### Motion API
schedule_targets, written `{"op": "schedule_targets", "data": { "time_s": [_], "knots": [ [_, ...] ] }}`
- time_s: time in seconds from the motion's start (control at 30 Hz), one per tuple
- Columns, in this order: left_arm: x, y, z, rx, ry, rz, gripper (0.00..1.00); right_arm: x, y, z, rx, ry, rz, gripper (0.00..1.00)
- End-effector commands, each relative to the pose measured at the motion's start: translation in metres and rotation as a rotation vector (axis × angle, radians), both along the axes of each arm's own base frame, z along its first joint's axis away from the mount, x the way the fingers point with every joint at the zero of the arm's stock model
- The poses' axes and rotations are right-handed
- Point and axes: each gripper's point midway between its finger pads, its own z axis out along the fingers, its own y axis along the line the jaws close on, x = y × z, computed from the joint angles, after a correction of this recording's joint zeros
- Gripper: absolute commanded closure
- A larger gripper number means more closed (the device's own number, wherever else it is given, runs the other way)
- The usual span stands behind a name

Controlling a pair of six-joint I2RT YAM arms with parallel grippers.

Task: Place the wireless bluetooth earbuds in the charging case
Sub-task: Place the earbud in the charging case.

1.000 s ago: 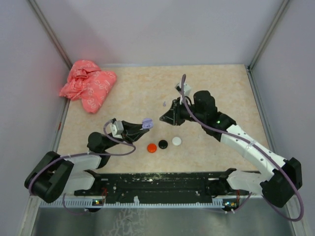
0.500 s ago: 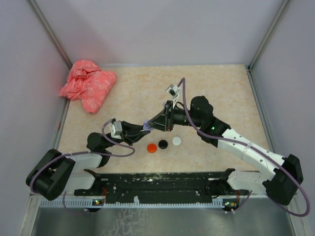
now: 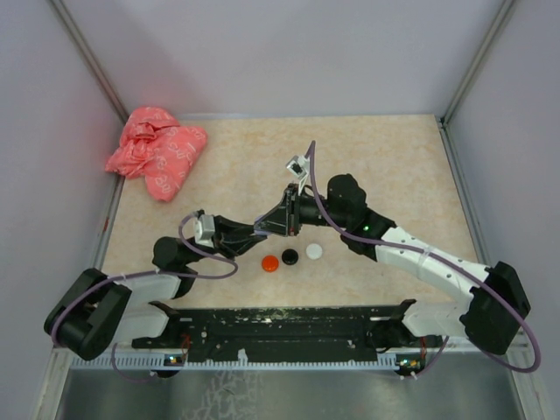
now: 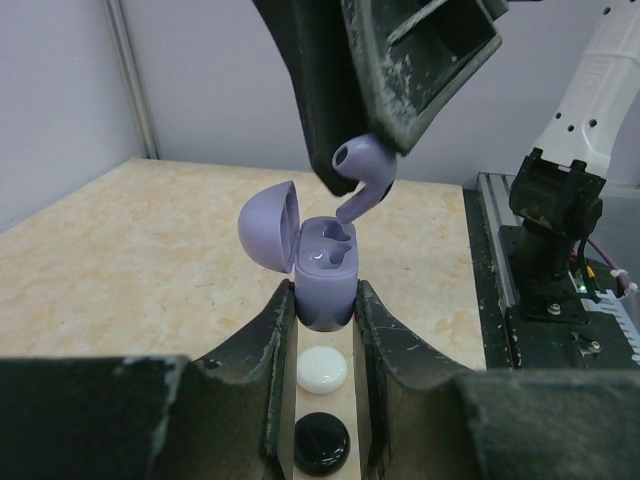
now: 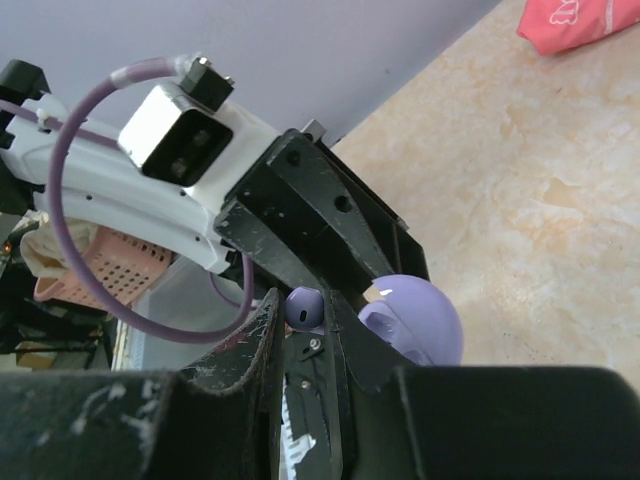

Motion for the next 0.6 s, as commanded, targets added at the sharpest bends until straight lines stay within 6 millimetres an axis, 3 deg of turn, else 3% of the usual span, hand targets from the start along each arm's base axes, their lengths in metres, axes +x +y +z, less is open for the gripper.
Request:
{"op": "schedule_targets", "data": {
  "time_s": [0.0, 0.57],
  "knots": [
    [-0.022, 0.013, 0.058, -0.152, -0.258, -0.004, 1.00, 0.002, 0.004, 0.009, 0.041, -0.021, -0.019, 0.98],
    [-0.026, 0.020, 0.067, -0.175, -0.316, 0.038, 1.00, 0.007, 0.000, -0.003, 0.018, 0.052, -0.085, 0.98]
  ]
}}
